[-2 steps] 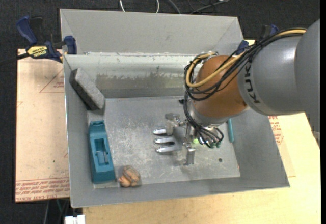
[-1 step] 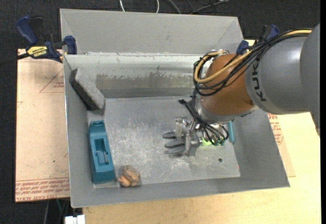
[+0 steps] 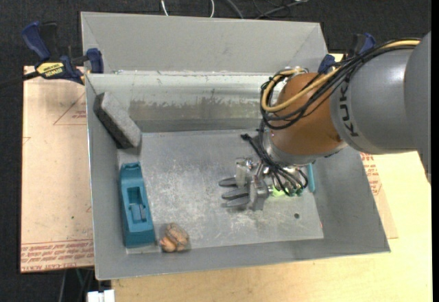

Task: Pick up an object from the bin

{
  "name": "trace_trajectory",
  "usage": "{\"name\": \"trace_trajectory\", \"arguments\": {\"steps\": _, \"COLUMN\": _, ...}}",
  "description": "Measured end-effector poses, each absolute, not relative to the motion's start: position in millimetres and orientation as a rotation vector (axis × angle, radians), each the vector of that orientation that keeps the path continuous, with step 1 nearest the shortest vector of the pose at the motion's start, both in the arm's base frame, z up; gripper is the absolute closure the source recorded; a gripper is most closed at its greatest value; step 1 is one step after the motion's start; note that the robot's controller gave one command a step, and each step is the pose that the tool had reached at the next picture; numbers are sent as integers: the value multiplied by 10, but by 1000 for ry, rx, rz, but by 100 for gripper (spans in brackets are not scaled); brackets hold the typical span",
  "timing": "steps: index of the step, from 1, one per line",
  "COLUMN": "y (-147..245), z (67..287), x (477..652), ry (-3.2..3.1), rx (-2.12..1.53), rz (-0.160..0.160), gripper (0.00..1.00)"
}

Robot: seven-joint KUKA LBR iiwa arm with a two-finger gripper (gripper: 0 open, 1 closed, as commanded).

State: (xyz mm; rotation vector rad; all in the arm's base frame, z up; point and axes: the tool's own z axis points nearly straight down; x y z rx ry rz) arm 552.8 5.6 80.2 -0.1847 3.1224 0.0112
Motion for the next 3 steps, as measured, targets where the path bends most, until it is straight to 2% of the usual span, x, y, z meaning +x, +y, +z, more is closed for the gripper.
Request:
{"name": "trace_trajectory", "arguments": {"steps": 1, "y": 48, "z": 951, "x": 5517, "ry": 3131, "rx": -175, "rz": 13, "gripper": 100}}
{"name": "trace_trajectory", "arguments": {"steps": 2, "y": -55, "z": 1675, "x": 5496, "ry": 3112, "rx": -390, "rz": 13, "gripper": 100}}
{"name": "trace_trajectory", "arguments": {"steps": 3, "y": 76, "z": 2572, "x": 5374, "ry": 3112, "rx": -392, "rz": 15, "gripper": 100}}
